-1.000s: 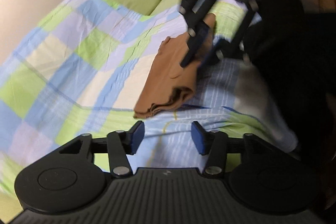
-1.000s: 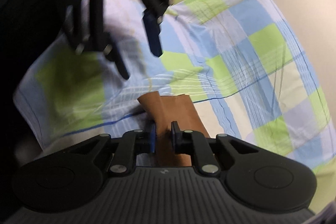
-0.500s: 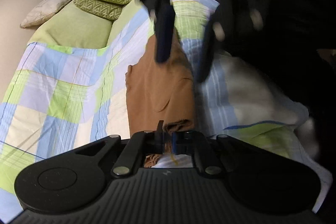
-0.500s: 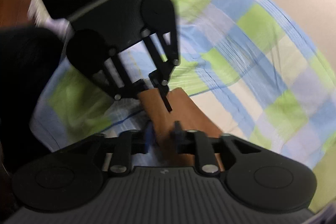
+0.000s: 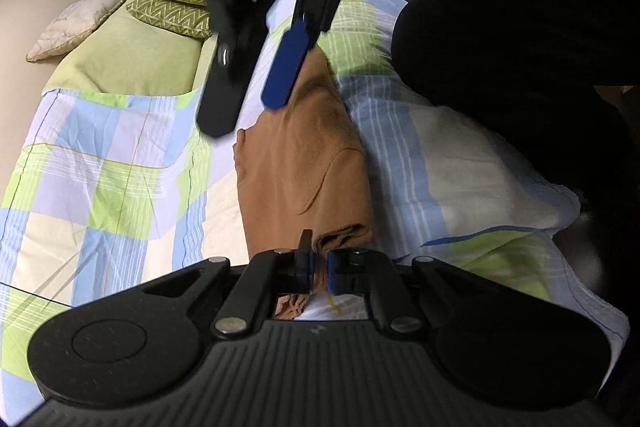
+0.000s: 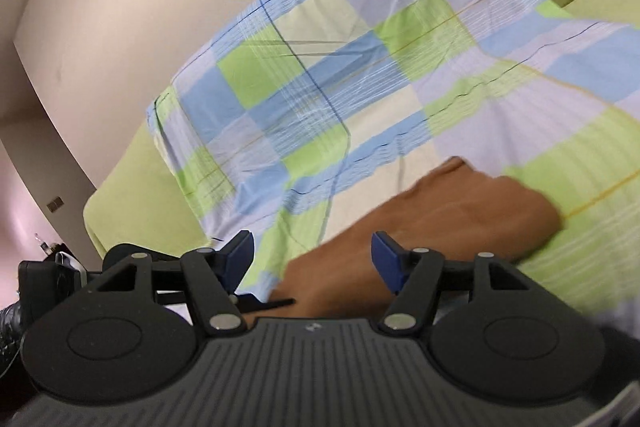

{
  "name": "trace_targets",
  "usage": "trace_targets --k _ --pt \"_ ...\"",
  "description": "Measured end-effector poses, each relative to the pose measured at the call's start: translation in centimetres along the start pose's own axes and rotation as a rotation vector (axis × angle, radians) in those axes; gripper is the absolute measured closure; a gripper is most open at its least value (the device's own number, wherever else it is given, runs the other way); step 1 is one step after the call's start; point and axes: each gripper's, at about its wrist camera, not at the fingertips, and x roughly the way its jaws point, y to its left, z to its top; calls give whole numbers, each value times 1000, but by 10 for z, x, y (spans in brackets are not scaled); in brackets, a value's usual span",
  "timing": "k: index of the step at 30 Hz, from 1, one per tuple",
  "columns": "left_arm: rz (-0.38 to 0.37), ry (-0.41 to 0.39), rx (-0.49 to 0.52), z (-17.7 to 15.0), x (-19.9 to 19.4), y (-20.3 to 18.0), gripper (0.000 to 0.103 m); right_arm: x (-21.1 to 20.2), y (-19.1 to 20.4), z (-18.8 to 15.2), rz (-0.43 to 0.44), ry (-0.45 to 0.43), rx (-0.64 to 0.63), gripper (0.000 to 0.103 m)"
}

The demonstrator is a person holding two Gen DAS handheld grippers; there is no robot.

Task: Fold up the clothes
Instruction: 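Grasp the folded cloth end with the left gripper and fold it over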

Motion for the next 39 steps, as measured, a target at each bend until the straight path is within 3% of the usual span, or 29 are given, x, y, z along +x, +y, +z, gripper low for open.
trace_targets --k 4,9,13,15,17,20,26,35,39 --pt "3 -10 -17 5 -2 2 95 22 -9 -14 -124 75 72 42" --pt "33 -29 -19 18 -2 18 95 26 -13 -19 -122 97 89 42" --pt "68 -38 35 34 -1 36 95 2 -26 -4 -76 14 205 40" --pt "71 -50 102 46 2 47 95 -22 -32 5 -104 -55 179 31" --pt "70 -60 176 57 8 55 95 -35 -38 10 -139 -79 162 30" --pt "42 -88 238 72 20 66 95 -56 -49 16 -198 -87 95 30" --pt "-54 -178 321 99 53 82 90 -74 -39 10 -234 -58 -95 30" --pt "-155 -199 223 101 108 73 88 -74 -55 14 -296 -67 -91 30" --pt "-146 -232 63 94 109 73 86 -77 -62 22 -318 -102 -80 30"
